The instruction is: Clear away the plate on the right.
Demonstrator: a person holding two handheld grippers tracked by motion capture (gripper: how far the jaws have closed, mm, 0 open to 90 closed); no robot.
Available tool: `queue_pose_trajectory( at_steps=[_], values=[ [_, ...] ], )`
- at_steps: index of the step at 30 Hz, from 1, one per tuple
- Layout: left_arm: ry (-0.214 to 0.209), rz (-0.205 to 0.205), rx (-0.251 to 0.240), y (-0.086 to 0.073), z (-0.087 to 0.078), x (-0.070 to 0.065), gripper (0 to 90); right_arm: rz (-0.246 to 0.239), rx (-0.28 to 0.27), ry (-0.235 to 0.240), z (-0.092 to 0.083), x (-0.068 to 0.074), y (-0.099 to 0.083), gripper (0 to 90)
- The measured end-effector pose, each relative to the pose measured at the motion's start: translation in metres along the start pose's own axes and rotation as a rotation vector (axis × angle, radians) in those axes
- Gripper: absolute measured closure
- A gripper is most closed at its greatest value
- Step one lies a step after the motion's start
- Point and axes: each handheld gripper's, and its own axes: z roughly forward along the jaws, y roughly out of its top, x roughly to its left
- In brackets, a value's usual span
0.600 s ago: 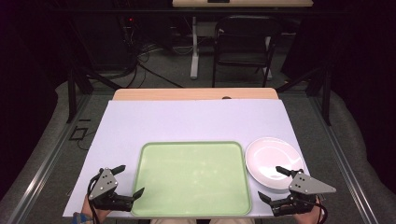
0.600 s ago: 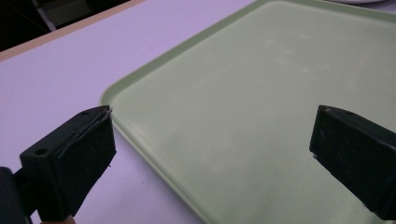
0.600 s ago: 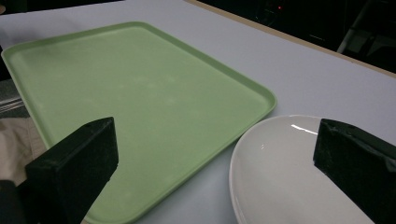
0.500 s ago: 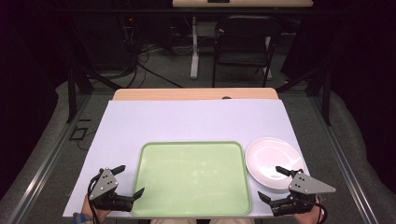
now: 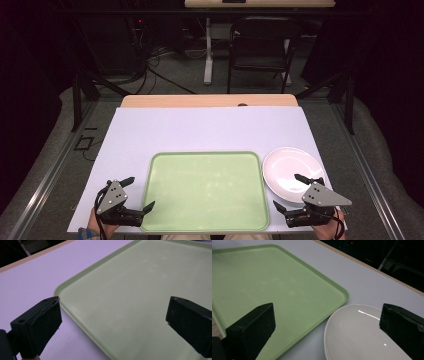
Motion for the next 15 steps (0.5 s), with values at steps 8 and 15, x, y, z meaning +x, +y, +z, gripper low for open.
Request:
queue_pose_trajectory(
  at_steps=[8, 15],
  values=[
    [0.001, 0.007, 0.009, 0.000, 0.000, 0.000, 0.1, 0.059, 0.042, -0.066, 0.000, -0.007, 0.002, 0.0],
    [0.001, 0.010, 0.011, 0.000, 0.000, 0.000, 0.1, 0.172, 0.032, -0.107, -0.007, -0.028, -0.004, 0.0]
  ],
)
